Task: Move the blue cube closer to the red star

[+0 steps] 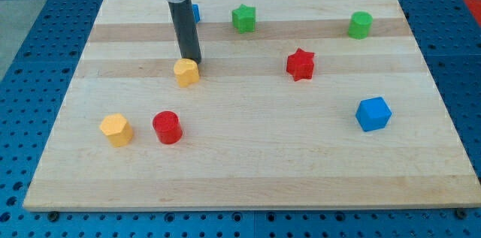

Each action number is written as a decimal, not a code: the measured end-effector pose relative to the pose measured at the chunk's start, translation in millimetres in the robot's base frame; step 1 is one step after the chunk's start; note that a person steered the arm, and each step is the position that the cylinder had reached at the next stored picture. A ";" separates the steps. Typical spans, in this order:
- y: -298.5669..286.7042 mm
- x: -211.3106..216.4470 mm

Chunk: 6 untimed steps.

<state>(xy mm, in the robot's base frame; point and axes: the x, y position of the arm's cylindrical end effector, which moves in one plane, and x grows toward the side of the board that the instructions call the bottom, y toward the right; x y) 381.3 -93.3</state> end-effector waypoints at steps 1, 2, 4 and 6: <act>40.6 37.6; 70.3 68.0; 193.9 185.4; 272.4 194.4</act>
<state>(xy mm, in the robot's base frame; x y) 575.8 179.2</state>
